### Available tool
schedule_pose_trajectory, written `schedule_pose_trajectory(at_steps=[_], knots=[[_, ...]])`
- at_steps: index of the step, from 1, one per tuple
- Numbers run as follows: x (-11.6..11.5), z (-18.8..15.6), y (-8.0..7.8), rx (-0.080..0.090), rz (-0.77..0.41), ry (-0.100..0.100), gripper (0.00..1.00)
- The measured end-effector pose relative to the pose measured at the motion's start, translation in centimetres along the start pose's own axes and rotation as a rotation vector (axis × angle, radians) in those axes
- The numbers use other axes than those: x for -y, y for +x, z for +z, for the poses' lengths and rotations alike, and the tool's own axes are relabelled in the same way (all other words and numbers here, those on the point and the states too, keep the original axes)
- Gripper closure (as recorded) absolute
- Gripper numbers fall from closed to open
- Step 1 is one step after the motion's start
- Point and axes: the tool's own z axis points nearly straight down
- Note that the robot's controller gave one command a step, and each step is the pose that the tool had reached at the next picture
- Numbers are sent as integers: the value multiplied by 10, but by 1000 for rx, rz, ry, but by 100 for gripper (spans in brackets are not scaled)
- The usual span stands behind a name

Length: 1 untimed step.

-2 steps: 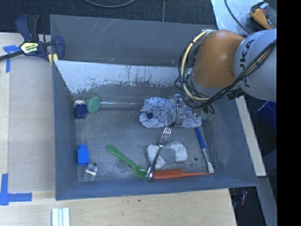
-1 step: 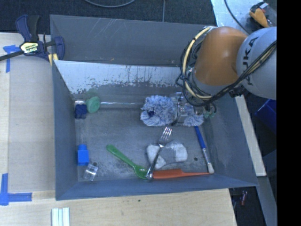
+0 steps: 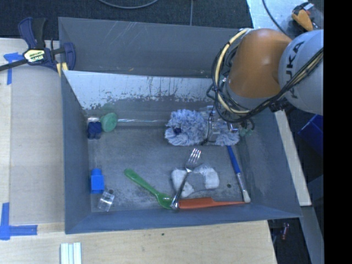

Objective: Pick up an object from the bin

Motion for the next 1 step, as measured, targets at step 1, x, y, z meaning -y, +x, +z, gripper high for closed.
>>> schedule_pose_trajectory(at_steps=[1], knots=[[0,-21,0,-2,0,0,100]])
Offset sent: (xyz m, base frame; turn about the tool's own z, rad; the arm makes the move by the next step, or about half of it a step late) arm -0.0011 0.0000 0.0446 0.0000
